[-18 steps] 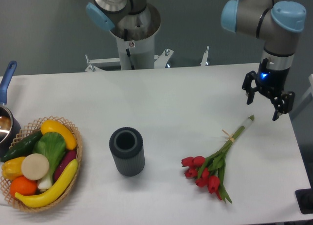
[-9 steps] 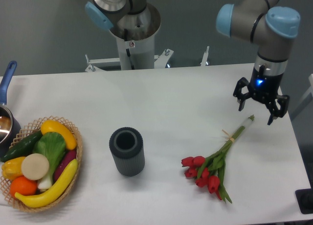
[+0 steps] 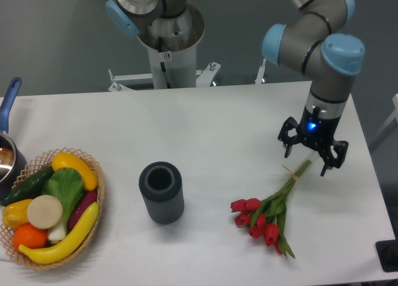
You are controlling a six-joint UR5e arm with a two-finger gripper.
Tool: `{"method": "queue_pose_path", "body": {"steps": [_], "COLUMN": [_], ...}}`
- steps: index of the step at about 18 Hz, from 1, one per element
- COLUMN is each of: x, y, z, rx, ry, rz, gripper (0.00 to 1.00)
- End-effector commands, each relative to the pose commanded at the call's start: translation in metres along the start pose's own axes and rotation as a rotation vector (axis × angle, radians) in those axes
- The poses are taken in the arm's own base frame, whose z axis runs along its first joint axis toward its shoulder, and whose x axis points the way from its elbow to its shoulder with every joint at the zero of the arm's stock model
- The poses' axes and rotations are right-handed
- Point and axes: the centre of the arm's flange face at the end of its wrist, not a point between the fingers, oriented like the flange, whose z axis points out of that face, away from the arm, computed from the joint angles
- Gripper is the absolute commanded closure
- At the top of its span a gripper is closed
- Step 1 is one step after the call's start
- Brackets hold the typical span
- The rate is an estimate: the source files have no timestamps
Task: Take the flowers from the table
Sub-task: 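Move the open gripper down toward the tulip stems' tied section, then lower the gripper onto the tulip stems and close it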
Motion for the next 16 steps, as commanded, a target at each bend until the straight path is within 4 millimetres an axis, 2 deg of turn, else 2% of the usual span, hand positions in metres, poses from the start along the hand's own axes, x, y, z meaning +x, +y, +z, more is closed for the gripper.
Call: {"method": "queue_pose_path", "body": {"steps": [6, 8, 10, 14, 16], "x": [-0.004, 0.004, 0.005, 0.007, 0.006], "y": [-0.01, -0.023, -0.021, -0.034, -0.033], "z": [0.027, 0.052, 0.065, 0.082, 0.085], "rx": [0.005, 0.005, 0.002, -0.008, -0.019], "ry": [0.018, 0.059, 0.076, 0.094, 0.094], "rz": [0.034, 0.05, 0.05, 0.072, 0.072], "gripper": [0.0, 0.0, 0.0, 0.0, 0.0]}}
